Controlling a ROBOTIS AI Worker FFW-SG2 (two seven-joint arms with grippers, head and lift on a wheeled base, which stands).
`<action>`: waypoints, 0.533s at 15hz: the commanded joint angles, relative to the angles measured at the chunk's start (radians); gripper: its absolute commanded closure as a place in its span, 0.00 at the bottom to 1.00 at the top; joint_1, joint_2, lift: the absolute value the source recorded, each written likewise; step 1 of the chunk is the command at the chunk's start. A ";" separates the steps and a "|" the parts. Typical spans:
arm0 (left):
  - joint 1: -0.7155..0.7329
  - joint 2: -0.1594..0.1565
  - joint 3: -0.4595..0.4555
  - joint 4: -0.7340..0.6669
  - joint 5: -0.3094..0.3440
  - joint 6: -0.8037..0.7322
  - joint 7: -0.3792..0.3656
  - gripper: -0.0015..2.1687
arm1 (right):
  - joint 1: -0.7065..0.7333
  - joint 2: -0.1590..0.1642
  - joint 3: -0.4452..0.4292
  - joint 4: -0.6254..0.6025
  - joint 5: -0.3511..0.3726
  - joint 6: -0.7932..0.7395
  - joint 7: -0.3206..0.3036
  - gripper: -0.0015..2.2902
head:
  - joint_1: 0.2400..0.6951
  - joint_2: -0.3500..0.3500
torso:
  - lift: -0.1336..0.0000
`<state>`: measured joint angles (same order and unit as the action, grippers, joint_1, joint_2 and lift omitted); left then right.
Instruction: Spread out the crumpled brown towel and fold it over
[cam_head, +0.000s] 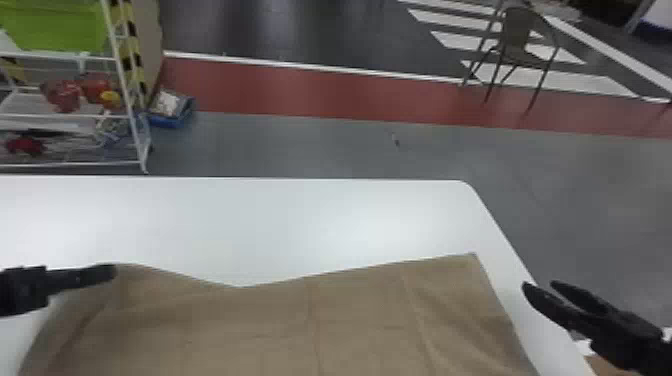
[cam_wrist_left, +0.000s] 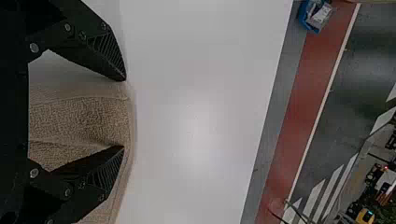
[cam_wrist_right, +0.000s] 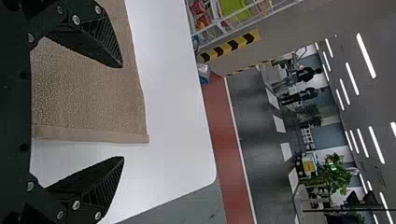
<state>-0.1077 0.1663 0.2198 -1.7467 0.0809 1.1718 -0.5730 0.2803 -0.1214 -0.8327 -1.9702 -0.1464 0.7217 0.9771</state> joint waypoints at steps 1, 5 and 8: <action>-0.004 0.001 0.007 0.003 0.003 0.003 -0.001 0.21 | -0.006 -0.001 0.001 0.004 0.004 -0.001 0.000 0.09 | 1.00 0.14 | 0.08; -0.003 -0.001 0.009 -0.004 0.002 0.039 -0.001 0.33 | -0.006 -0.001 0.001 0.010 0.005 -0.008 0.000 0.09 | 1.00 0.14 | 0.08; 0.006 -0.002 0.012 -0.020 0.007 0.046 0.001 0.33 | -0.003 -0.004 0.001 0.010 0.010 -0.008 0.000 0.09 | 1.00 0.14 | 0.08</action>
<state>-0.1069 0.1649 0.2300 -1.7562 0.0855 1.2112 -0.5722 0.2750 -0.1249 -0.8313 -1.9604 -0.1380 0.7142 0.9771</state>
